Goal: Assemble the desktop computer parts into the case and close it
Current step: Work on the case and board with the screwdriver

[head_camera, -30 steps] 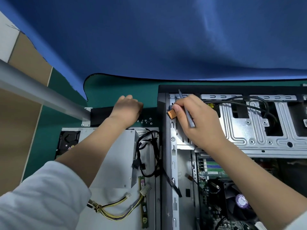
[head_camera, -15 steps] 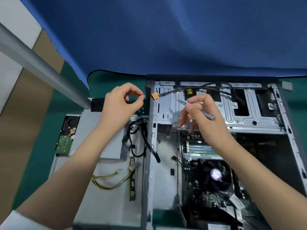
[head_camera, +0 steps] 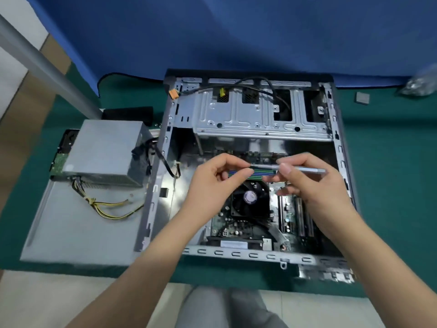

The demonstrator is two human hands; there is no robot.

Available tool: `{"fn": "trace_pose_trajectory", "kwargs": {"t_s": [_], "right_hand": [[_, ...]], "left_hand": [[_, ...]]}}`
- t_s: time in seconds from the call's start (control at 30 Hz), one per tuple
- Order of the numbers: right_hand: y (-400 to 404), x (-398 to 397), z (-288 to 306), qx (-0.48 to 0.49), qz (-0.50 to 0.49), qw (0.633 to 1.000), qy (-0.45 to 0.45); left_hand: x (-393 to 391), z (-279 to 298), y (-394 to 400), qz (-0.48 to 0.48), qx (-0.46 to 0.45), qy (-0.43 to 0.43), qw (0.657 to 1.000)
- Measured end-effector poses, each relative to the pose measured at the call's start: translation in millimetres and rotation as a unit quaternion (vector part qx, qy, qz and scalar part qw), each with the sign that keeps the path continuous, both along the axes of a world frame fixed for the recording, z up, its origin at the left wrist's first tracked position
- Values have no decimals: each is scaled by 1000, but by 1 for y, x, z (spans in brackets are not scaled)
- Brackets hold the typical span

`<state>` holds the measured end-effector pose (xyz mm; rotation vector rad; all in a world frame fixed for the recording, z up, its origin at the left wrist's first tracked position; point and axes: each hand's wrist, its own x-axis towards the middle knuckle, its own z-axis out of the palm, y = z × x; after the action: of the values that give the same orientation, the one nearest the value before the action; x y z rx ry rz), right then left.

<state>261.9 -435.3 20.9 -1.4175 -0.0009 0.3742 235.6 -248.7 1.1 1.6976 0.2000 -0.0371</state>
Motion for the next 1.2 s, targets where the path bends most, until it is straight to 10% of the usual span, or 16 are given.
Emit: {"fn": "trace_pose_trajectory", "kwargs": {"t_s": [1.2], "right_hand": [[-26,-38,-21,29,-69,997,-7]], "left_hand": [[-7,-12,-31,-78,-62,37,994]]}}
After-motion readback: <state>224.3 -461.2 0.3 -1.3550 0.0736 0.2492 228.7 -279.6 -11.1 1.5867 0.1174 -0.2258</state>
